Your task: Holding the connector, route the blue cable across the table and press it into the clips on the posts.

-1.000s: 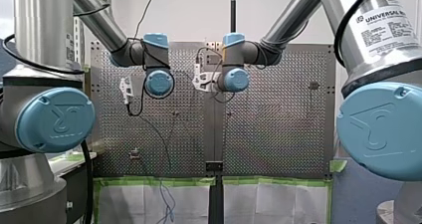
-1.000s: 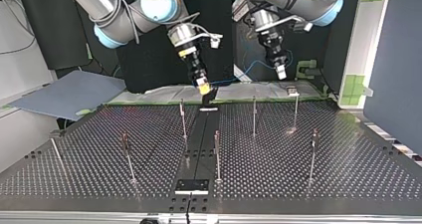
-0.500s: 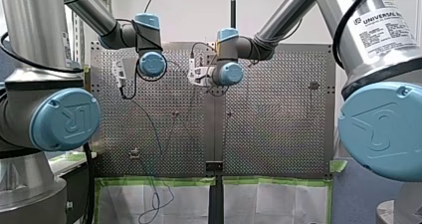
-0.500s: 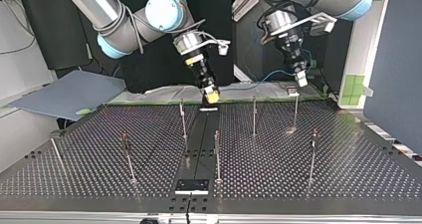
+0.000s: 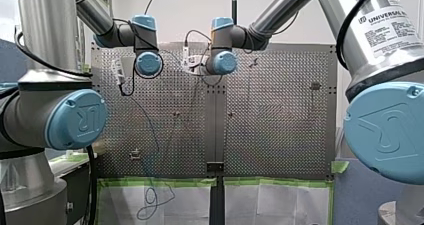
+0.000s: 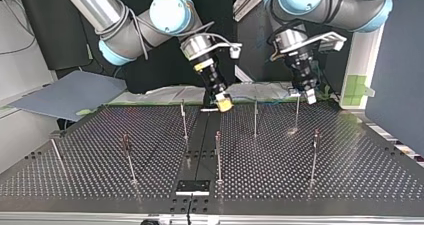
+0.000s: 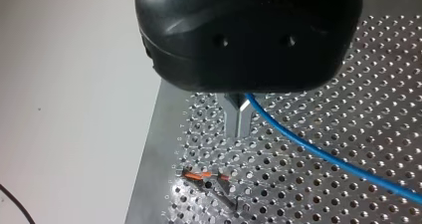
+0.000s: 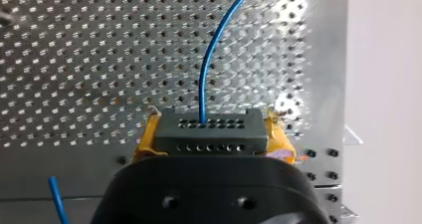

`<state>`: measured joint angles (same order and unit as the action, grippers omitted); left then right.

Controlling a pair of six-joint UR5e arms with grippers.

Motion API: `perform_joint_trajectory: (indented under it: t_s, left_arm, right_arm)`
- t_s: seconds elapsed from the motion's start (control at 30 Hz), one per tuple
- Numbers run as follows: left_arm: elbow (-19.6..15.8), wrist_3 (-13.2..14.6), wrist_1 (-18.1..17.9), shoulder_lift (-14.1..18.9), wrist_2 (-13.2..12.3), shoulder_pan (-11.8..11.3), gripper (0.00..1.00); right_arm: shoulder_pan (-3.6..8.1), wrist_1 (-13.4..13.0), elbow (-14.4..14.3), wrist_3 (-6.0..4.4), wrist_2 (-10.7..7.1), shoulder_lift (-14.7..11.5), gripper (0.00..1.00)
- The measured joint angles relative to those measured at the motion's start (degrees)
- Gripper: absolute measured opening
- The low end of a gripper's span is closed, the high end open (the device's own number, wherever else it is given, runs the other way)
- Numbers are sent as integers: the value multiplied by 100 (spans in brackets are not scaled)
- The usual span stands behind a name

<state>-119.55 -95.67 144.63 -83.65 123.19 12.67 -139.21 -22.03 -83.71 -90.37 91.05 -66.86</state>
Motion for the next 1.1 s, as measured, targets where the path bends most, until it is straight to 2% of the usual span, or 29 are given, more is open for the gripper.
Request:
perform_joint_trajectory:
  t_s: [0.3, 0.57, 0.83, 1.1]
  left_arm:
    - [79, -24, -1, -15, -305, -366, 0]
    - [304, -144, -48, -164, -704, -767, 0]
    - [630, -252, -58, -509, -786, -929, 0]
    - [688, -272, -104, -658, -818, -1188, 0]
  right_arm:
    - [-23, 279, 427, 0, -3, 84, 0]
    - [-46, 356, 725, 0, -5, 286, 0]
    - [-41, 490, 1072, 0, -8, 532, 0]
    - [-48, 587, 1379, 0, -8, 818, 0]
